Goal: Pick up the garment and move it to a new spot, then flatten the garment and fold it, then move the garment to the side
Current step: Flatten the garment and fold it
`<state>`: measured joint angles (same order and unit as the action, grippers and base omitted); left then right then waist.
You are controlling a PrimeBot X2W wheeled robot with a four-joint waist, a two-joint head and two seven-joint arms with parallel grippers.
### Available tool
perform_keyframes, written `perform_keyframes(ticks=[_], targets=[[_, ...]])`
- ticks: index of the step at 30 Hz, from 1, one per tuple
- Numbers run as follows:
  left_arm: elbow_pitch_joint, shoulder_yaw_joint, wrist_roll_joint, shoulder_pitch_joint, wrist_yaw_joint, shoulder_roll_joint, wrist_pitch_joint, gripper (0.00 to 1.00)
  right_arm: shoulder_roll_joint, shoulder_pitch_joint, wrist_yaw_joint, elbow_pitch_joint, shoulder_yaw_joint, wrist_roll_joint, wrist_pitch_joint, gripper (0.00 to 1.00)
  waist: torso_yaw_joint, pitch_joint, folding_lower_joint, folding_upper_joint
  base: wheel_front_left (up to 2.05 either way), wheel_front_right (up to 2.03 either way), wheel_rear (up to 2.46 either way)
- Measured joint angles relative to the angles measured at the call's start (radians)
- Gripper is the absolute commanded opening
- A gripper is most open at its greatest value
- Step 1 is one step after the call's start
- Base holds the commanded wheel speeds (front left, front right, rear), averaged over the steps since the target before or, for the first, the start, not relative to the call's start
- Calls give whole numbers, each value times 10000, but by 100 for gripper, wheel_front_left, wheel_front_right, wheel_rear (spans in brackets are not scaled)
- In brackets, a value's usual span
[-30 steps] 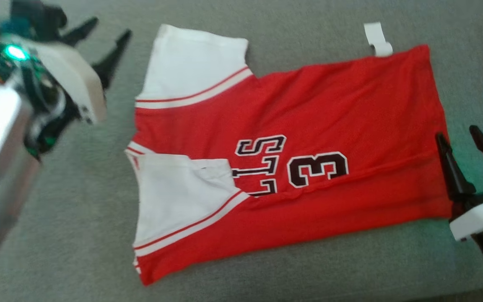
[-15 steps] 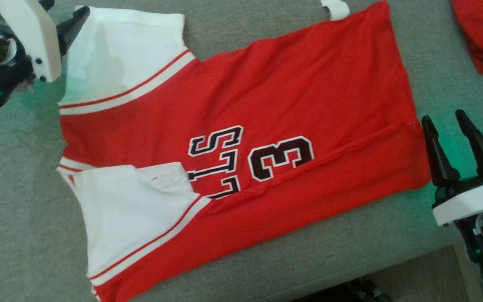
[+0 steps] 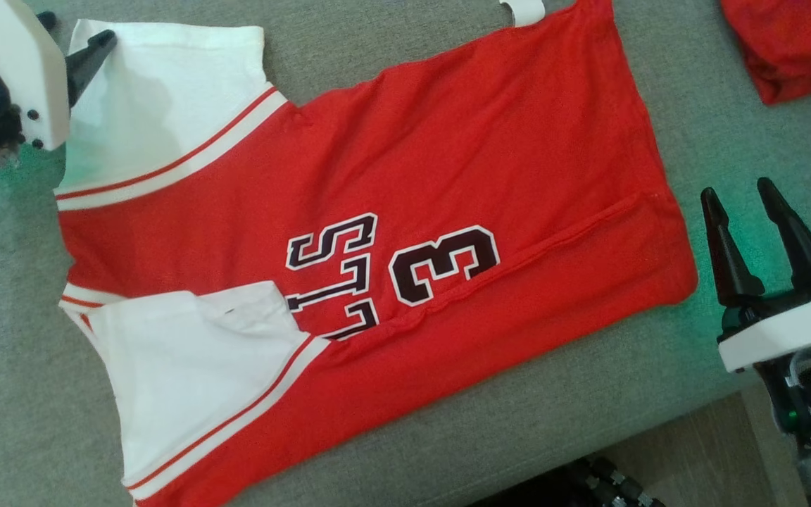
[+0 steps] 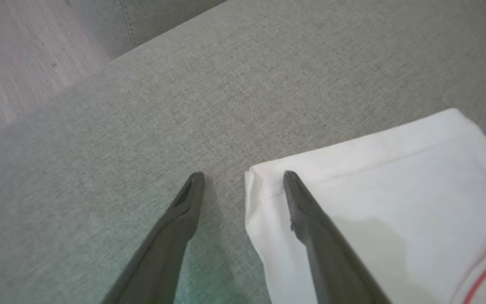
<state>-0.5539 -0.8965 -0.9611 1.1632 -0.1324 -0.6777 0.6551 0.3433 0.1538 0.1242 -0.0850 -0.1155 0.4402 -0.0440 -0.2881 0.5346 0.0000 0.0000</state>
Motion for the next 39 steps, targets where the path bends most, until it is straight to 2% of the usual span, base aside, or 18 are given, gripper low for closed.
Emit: perform_keyframes(ticks=[1,6,10,13,19,22,27,33,39], targets=[[2,-4,-190,0,0,0,46,1,0,-1,0,-10,2,0,-2,100,-11,1,0,0,0,0,0],[109,-127,-794,-1,0,2,111,0,2,-1,0,-56,58,-2,0,100,22,-51,1,0,0,0,0],[268,-430,-805,-3,0,2,-368,0,88,96,0,-65,38,-2,123,100,134,-252,0,0,0,0,0],[464,-621,-805,-2,0,40,-834,0,236,592,0,-144,36,13,591,100,276,-468,0,0,0,0,0],[838,-1116,-915,-1,0,161,-1522,0,606,2181,0,-581,-420,299,2311,100,677,-846,-1,0,0,0,0],[1076,-1448,-1011,35,0,234,-1820,0,679,3303,0,-1273,-940,608,3522,100,983,-1021,-1,0,0,0,0],[1367,-1969,-1241,367,0,240,-2017,0,616,5067,0,-3097,-1749,872,4730,100,1496,-1121,-1,0,0,0,0],[1590,-2575,-1499,804,0,219,-2242,0,470,6550,0,-5118,-2293,1051,5304,100,1949,-981,0,0,0,0,0],[1630,-3108,-1770,1057,0,221,-2499,0,430,7269,0,-6251,-2805,1289,5313,100,2238,-886,0,0,0,0,0]])
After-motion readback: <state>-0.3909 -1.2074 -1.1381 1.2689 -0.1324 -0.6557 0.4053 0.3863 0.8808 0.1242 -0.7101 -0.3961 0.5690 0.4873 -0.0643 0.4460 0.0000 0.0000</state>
